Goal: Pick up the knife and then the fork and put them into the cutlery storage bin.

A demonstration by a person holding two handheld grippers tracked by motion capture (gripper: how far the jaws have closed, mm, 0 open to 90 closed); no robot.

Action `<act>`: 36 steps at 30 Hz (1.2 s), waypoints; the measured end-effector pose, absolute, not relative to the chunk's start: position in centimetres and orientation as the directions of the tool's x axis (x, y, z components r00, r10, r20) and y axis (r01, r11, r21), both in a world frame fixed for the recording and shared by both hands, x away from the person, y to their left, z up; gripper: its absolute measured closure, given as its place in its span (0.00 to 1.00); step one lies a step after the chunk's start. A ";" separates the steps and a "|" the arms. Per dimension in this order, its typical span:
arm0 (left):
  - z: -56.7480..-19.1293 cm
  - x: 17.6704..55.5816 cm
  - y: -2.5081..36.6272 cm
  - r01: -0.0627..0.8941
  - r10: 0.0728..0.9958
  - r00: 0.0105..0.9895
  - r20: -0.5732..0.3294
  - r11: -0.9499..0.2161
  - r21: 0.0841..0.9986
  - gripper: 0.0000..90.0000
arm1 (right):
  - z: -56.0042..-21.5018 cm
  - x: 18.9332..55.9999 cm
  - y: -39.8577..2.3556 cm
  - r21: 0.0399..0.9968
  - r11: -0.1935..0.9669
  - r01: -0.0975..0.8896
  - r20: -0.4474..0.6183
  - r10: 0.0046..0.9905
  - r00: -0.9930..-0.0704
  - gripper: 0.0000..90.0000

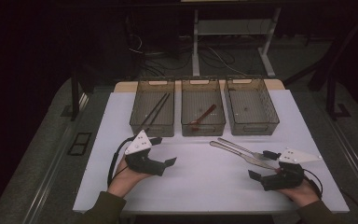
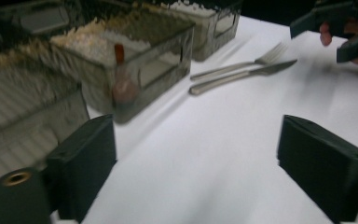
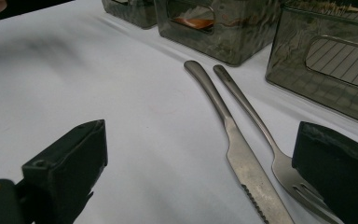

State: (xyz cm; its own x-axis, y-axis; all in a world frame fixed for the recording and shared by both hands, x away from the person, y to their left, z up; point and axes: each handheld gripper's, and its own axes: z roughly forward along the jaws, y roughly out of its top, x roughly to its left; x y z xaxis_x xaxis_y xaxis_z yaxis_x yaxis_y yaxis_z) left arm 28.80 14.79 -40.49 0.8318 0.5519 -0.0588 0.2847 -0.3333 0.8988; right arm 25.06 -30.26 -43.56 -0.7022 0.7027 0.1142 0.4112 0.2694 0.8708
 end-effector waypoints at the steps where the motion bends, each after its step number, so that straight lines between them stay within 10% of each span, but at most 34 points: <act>1: -40.7 28.6 15.1 0.299 0.559 0.826 -0.070 -0.331 0.895 0.07 | -43.6 25.0 -30.2 0.870 0.269 0.413 0.116 0.703 -0.702 0.03; 36: -43.0 27.1 15.9 0.331 0.549 0.831 -0.091 -0.356 0.874 0.00 | -41.7 26.3 -30.2 0.842 0.309 0.441 0.112 0.700 -0.705 0.03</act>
State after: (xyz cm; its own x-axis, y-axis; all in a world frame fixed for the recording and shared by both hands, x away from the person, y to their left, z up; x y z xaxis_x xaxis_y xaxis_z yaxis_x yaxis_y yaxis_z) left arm 27.13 15.93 -42.95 0.8308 0.5491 -0.0911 0.3313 -0.3564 0.8736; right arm 26.33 -30.25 -41.66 -0.7050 0.7003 0.1120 0.4412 0.3094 0.8424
